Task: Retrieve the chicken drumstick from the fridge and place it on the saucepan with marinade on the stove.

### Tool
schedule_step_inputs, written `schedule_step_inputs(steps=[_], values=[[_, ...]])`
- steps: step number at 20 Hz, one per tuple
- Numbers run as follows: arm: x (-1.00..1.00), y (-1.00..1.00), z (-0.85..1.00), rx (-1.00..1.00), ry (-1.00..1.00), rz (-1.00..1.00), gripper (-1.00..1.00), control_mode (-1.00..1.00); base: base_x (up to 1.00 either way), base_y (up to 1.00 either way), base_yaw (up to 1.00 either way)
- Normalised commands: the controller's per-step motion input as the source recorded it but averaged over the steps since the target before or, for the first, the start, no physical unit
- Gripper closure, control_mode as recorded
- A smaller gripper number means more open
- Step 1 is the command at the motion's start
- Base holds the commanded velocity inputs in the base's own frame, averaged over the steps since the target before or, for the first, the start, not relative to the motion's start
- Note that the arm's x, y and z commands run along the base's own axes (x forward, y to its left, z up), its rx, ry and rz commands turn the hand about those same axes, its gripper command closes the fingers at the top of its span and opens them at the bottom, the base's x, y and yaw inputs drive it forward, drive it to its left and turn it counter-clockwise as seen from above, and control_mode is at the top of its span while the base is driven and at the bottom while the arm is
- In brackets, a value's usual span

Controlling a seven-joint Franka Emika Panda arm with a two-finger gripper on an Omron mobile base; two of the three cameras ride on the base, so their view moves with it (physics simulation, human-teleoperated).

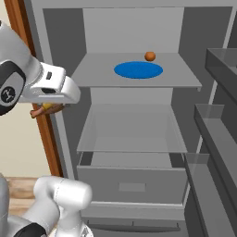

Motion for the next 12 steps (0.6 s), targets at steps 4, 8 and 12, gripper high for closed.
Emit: schedule_step_inputs(steps=[4,8,12], values=[[0.0,-0.03,-0.02,0.05,0.02,0.0,1.0,-1.0,0.0,0.0,0.0],[0.0,0.0,-0.18,0.0,0.0,0.0,1.0,-1.0,0.0,0.0,0.0],[0.0,0.0,-0.25,0.0,0.0,0.0,1.0,-1.0,0.0,0.0,0.0]])
